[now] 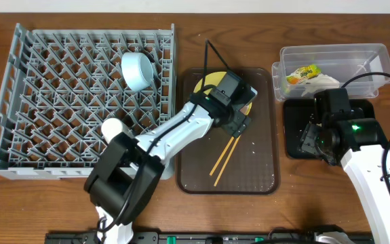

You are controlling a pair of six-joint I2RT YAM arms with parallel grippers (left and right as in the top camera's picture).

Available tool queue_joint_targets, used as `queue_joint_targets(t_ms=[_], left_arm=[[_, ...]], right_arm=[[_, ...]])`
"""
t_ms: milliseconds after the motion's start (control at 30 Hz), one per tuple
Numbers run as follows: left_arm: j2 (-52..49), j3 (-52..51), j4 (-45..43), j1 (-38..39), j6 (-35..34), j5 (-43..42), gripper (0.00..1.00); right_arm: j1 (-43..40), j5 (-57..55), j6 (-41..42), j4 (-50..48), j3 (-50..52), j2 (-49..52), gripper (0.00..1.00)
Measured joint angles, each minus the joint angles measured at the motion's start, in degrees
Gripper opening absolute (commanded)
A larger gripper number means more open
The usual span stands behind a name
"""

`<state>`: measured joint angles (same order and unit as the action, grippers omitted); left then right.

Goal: Sort waste into correct bins and load items into the dishwasher rack
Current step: 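Move the left gripper to the white bowl on the yellow plate and grasp its rim, then carry the white bowl into the rack and stand it beside the blue bowl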

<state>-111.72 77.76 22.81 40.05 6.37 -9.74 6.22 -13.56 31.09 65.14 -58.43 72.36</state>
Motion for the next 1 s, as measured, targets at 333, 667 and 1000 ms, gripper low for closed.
queue_joint_targets(t_ms=[333, 667, 1000], left_arm=[[-2.7, 0.0, -1.7, 0.1, 1.4, 4.1, 0.45], [-3.4, 0.0, -1.9, 0.1, 1.4, 4.4, 0.07], [4.7, 0.0, 1.2, 0.1, -0.4, 5.3, 0.06]], right_arm=[[0.0, 0.0, 0.1, 0.2, 0.0, 0.0, 0.72], [0.0, 0.0, 0.1, 0.2, 0.0, 0.0, 0.72], [0.0, 0.0, 0.1, 0.2, 0.0, 0.0, 0.72]])
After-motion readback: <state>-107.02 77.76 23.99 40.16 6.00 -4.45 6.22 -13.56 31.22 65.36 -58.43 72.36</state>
